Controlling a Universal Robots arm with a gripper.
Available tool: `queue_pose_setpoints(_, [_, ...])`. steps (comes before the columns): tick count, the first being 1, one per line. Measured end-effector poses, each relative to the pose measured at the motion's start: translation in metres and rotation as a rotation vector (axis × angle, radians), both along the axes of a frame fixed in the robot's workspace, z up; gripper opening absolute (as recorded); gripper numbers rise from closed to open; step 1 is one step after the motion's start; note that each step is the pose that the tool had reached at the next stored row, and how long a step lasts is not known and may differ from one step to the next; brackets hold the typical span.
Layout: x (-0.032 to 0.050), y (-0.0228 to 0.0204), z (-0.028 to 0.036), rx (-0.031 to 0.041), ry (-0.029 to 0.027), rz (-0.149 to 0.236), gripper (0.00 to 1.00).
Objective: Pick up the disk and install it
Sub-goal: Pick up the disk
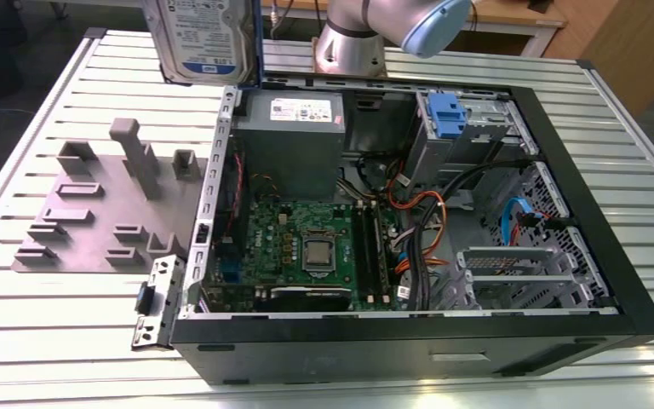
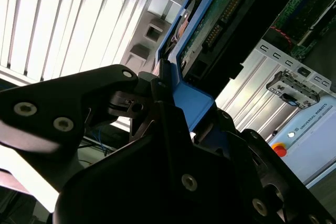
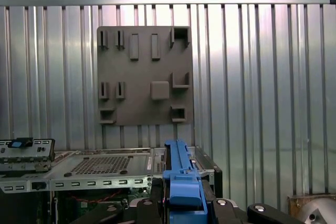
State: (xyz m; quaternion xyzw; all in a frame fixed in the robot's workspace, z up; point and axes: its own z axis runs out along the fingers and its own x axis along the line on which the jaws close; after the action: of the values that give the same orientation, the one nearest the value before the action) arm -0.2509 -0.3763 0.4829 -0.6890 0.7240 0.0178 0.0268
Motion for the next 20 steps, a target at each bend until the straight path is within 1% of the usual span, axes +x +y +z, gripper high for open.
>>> queue_pose_setpoints(20, [0.0051,0.0000,-0.0002,-0.0024,0.0000,0.000,0.37])
